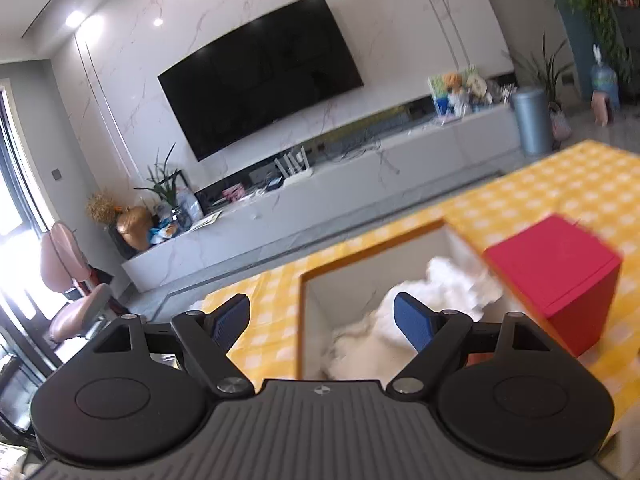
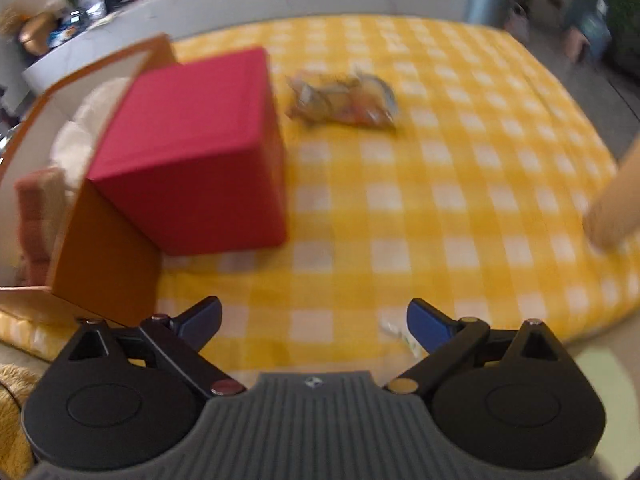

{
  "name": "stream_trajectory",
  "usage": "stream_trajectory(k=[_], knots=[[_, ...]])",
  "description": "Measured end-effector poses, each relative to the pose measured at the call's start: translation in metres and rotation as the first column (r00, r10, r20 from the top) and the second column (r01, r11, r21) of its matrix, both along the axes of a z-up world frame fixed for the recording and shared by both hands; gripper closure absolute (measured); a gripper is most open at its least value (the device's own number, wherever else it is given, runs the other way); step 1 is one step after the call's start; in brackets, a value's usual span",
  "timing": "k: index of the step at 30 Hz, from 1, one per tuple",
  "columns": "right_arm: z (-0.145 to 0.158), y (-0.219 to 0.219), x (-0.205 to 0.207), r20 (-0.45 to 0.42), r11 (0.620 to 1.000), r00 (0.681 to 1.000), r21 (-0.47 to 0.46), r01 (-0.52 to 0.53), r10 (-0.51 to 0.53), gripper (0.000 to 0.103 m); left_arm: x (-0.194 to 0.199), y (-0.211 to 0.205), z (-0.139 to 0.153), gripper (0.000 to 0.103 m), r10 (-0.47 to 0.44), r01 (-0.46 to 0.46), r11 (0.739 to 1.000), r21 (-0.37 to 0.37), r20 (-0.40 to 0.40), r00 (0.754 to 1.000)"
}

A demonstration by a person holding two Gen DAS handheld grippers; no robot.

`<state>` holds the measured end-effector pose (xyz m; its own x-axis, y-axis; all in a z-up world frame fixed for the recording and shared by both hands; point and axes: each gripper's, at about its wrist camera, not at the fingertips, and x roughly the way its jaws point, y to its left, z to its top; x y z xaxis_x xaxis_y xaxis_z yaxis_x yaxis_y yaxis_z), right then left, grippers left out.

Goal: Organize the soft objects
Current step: 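Reach the right tool to the white mesh bag on the table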

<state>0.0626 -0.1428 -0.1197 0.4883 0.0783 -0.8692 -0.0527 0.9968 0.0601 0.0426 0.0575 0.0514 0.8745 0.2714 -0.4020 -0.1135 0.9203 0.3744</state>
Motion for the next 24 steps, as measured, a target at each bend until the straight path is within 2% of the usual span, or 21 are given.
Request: stream_trajectory(k=[4,7,10,13,15,17,19,23,24], knots=[[-0.016,-0.015,-0.003,-0.034,0.991,0.991,0.045,0.129,-0.128,0.005,0.003,-0.021,0.004,0.007,-0.087,0.086,0.992,-0.089,-0.006,0.996],[-0.028,-0.031,-0.001,-0.085,0.958,0.966,0.133,0.255,-0.245,0.008,0.006,-0.034,-0.002,0.007,-0.144,0.140,0.983,-0.115,-0.029,0.989],[-0.041,-0.040,0.005,-0.142,0.936,0.947,0.165,0.311,-0.289,0.019,0.003,-0.043,-0.006,0.007,-0.195,0.191,0.977,-0.093,-0.032,0.980],[-0.045,-0.037,0.002,-0.126,0.938,0.947,0.148,0.312,-0.295,0.022,-0.003,-0.049,-0.009,0.007,-0.235,0.235,0.971,-0.037,-0.019,0.972],[-0.043,-0.036,0.000,-0.101,0.944,0.953,0.145,0.298,-0.285,0.024,-0.002,-0.050,-0.010,0.007,-0.216,0.216,0.976,-0.026,-0.021,0.976],[-0.042,-0.034,-0.004,-0.069,0.958,0.963,0.108,0.266,-0.260,0.034,-0.002,-0.050,-0.009,0.007,-0.177,0.176,0.984,-0.026,-0.010,0.984],[-0.040,-0.030,-0.010,-0.033,0.970,0.973,0.068,0.232,-0.231,0.054,-0.003,-0.047,-0.008,0.007,-0.153,0.153,0.988,-0.026,-0.003,0.988],[-0.040,-0.029,-0.009,-0.011,0.981,0.981,0.028,0.194,-0.194,0.069,-0.005,-0.045,-0.004,0.007,-0.145,0.145,0.988,-0.045,0.011,0.989],[-0.040,-0.027,-0.011,-0.007,0.985,0.985,0.018,0.173,-0.173,0.080,-0.006,-0.045,-0.003,0.007,-0.140,0.141,0.989,-0.048,0.013,0.990]])
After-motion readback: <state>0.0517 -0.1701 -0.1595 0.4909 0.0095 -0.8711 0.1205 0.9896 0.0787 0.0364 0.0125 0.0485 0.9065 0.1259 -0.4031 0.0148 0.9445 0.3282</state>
